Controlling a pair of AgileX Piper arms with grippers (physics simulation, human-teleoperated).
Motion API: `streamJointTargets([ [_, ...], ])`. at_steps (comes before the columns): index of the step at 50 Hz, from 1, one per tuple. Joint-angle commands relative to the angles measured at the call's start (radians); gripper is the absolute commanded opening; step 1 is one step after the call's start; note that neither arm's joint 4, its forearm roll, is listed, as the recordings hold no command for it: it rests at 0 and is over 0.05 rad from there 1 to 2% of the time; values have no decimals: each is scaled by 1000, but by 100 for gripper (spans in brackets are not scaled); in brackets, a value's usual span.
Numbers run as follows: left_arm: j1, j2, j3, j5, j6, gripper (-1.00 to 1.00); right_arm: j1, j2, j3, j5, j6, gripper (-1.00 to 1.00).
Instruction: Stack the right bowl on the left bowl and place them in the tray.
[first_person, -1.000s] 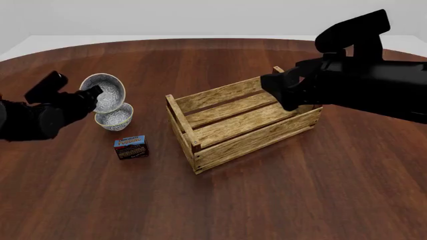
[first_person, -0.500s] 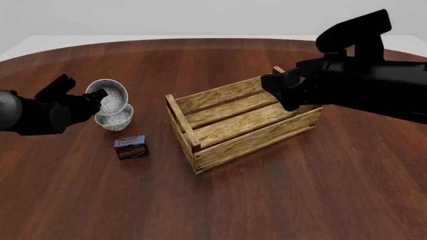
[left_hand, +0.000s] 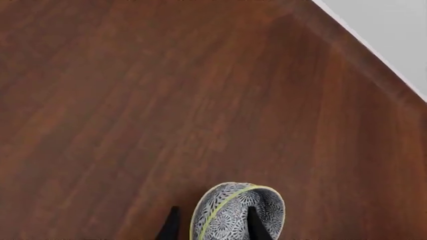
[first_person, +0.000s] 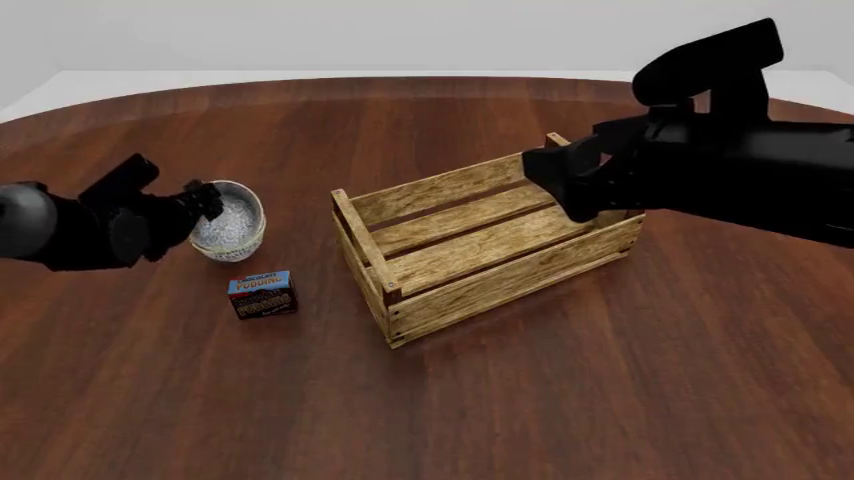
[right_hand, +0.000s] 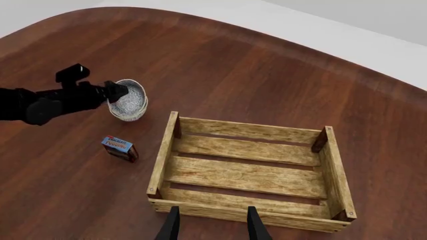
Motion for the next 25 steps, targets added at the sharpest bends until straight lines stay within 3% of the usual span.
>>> streamJointTargets([
  [1,-10,-74,14,42,15,100,-1,-2,-2,3,-1,100],
  [16,-26,-271,120,36,5,100,0,-1,-1,2,-2,100],
  [25,-40,-275,140,30,23,100,-1,1,-1,2,-5,100],
])
